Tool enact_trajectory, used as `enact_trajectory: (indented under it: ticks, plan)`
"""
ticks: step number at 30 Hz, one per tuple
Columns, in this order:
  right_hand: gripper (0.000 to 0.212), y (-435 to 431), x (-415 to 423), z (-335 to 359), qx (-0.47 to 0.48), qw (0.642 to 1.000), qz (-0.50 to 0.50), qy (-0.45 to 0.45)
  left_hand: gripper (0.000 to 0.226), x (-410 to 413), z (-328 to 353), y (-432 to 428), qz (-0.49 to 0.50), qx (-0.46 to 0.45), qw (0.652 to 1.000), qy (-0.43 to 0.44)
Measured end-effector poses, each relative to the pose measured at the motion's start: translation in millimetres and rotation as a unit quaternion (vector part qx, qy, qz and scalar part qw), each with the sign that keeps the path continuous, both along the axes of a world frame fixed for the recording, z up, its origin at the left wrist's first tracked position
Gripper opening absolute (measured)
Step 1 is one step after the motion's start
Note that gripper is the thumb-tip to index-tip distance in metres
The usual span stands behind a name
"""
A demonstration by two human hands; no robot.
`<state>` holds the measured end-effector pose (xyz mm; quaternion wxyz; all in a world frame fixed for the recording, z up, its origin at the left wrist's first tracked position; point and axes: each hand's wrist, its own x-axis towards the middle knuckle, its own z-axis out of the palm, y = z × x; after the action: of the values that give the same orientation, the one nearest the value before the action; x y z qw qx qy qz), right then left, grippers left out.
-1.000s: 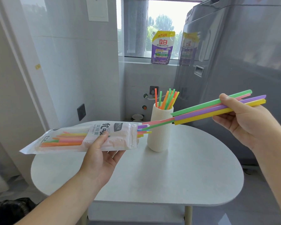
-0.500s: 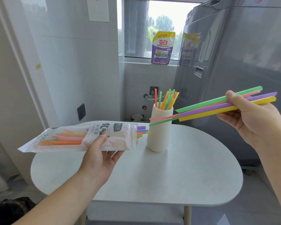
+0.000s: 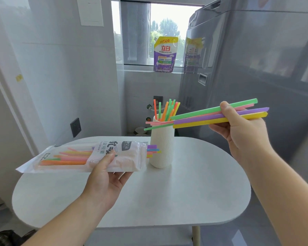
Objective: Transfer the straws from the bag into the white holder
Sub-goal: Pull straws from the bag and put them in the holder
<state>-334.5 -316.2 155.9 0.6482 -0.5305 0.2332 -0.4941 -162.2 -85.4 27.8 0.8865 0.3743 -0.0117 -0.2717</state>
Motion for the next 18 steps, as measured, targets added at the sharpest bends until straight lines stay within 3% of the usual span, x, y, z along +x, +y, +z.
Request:
enact_trajectory:
  ticks: [7, 18]
  plan:
    - [0.013, -1, 0, 3, -0.042, 0.998, -0.027, -0.030, 0.024, -5, -5, -13, -0.021, 0.003, 1.000, -0.010]
    - [0.017, -1, 5, 22, -0.196, 0.976, -0.088, 0.032, 0.026, -10, -8, -27, -0.038, -0.002, 0.999, -0.001]
